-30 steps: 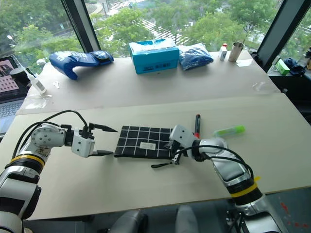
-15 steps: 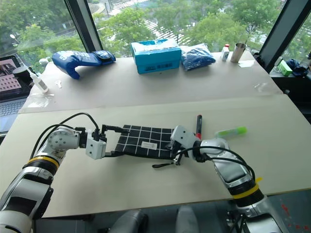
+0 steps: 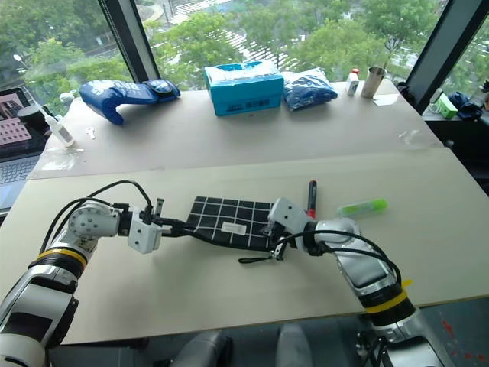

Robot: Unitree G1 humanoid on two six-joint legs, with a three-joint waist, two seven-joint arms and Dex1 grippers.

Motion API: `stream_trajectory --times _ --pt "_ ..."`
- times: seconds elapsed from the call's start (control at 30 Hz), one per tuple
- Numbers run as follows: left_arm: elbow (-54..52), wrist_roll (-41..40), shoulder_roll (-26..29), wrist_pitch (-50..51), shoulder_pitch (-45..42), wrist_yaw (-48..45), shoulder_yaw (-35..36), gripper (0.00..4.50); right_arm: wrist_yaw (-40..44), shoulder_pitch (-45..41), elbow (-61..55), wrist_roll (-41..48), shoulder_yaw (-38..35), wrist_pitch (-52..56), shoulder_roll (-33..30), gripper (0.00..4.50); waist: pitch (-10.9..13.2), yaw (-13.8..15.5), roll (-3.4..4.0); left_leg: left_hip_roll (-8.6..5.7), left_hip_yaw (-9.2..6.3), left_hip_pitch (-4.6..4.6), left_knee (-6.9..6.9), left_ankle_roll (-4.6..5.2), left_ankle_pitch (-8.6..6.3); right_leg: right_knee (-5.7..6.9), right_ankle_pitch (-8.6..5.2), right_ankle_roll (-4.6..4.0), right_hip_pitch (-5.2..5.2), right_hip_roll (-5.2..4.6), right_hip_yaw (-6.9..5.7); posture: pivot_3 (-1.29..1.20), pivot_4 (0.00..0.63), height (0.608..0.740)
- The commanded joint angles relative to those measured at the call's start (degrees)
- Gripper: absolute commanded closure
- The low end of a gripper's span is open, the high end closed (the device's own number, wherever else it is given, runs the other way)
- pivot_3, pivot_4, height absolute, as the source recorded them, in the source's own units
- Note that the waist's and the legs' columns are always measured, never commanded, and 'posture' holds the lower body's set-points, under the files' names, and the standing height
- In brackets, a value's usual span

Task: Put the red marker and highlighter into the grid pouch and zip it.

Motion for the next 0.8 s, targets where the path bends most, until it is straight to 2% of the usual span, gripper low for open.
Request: stream_trajectory --times 0.03,0.17,0.3,0.5,0.57,0.67,0.8 --pt "-3.0 -3.1 -0.3 2.5 0.4 -1.1 0.6 4.45 -0.6 0.3 -0.4 -0.2 -1.0 -0.6 -0.1 4.50 0.0 0.1 0.00 0.00 0.00 -0.01 0.00 0.00 0.00 0.00 0.00 0.00 0.00 0.00 0.00 0.00 0.150 0.740" --pt "-5.0 -5.0 -0.1 8.4 1.6 -2.0 1.7 4.45 -6.1 -1.8 2.7 0.2 -4.8 -3.3 3.8 4.50 0.0 0.0 0.00 -0.01 0.00 -0.01 0.00 0.02 -0.01 0.00 0.00 0.00 0.01 0.00 0.01 0.00 0.150 0.740" --pt "-7.8 -6.0 0.7 12.4 3.9 -0.2 3.7 4.50 -8.7 -4.9 3.8 5.7 -12.4 -1.6 7.3 3.41 0.0 -0.3 0.00 0.01 -0.01 -0.06 -0.01 -0.04 0.02 0.05 0.02 -0.03 -0.12 0.00 0.02 0.00 0.150 0.740" --pt "-15.0 -6.7 1.4 18.5 9.4 3.5 7.3 4.50 -9.3 -7.6 6.0 10.4 -20.2 2.9 5.2 1.23 0.0 -0.3 0.00 0.01 -0.30 -0.06 -0.06 -0.01 0.00 0.07 0.04 -0.06 -0.11 0.00 0.02 0.00 0.150 0.740" --pt "-18.3 -7.7 1.2 22.1 11.0 4.9 8.6 4.50 -9.1 -8.1 6.6 11.6 -21.9 5.2 3.9 0.64 0.0 -0.3 0.01 0.01 -0.32 -0.06 -0.06 0.00 0.00 0.07 0.05 -0.06 -0.11 0.00 0.02 0.00 0.150 0.740" --pt "-27.6 -11.9 -0.3 33.4 14.1 9.2 11.5 4.50 -6.6 -7.1 4.0 15.0 -24.8 7.8 0.9 0.64 0.0 -0.2 0.03 0.01 -0.36 -0.12 -0.06 0.00 0.00 0.06 0.05 -0.08 -0.14 0.00 0.03 0.00 0.150 0.740" --pt "-37.7 -12.9 -1.4 43.9 17.4 13.4 13.1 4.50 -5.5 -5.5 0.2 18.7 -26.2 11.1 -0.9 0.64 0.0 -0.2 0.03 0.03 -0.44 -0.13 -0.06 0.03 -0.02 0.06 0.05 -0.08 -0.14 0.00 0.05 0.00 0.150 0.740"
